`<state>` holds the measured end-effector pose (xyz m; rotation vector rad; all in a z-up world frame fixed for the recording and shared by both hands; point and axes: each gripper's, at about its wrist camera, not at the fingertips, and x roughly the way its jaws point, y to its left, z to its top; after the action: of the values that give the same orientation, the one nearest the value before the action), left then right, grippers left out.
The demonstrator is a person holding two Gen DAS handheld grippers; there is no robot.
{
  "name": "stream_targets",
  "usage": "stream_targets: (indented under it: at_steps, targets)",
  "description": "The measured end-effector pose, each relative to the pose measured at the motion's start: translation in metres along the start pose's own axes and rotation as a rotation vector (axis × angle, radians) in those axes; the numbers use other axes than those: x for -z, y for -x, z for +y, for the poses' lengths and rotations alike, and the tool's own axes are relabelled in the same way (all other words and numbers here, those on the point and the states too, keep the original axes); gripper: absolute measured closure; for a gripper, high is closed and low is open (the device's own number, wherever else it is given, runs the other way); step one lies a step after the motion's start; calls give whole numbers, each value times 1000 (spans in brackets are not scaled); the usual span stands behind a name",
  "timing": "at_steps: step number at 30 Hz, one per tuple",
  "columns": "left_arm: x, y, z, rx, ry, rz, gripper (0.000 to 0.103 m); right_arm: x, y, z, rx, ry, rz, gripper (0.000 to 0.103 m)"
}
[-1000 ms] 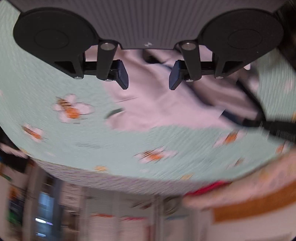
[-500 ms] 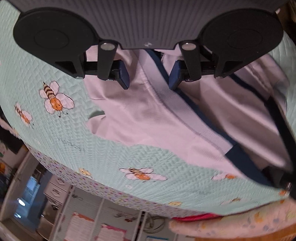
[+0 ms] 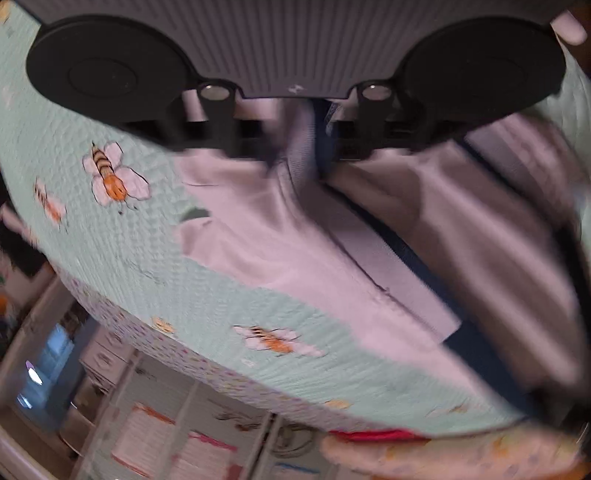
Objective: Fold clothes
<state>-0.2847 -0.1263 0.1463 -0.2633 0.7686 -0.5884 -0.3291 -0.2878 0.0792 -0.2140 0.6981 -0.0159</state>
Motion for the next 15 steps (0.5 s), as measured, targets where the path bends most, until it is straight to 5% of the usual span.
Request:
stream_targets:
  at_steps: [3, 6, 9, 15]
  targets:
    - [4, -5, -5, 40, -23, 18, 91, -11, 28, -35, 38, -186, -101, 98]
    - [10, -9, -11, 104, -32, 45, 72, -13, 51, -80, 97, -400, -157, 98]
    - [19, -5, -11, 107, -55, 24, 57, -1, 47, -118, 188, -515, -108, 98]
    - [38, -8, -7, -7, -181, 55, 54, 45, 30, -157, 227, -709, 32, 98]
